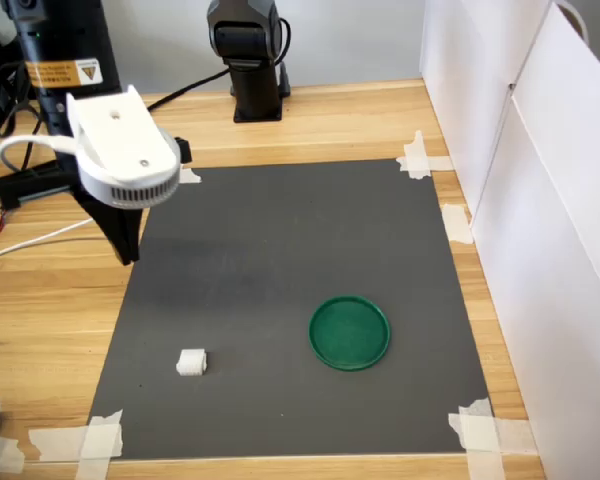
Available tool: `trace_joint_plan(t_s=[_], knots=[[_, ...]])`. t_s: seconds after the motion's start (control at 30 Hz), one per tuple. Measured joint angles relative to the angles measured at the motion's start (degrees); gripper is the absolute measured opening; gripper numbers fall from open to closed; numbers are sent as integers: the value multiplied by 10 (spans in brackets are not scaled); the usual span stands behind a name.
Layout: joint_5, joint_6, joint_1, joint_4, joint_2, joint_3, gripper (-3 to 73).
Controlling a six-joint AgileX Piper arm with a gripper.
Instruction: Grasp a white terminal and put it in the green lid.
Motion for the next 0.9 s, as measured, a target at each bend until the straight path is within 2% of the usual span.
trace_joint_plan(t_s=[0.13, 0.2, 0.43, 0.53, 0.73, 0.9], knots=[[40, -32, 0, 9, 27, -22, 47], [43, -34, 0, 9, 34, -35, 128], [32, -35, 0, 6, 55, -67, 542], [26, -36, 0, 6, 60, -77, 666], [26, -35, 0, 9, 62, -84, 708], [70, -32, 13, 9, 93, -99, 709]])
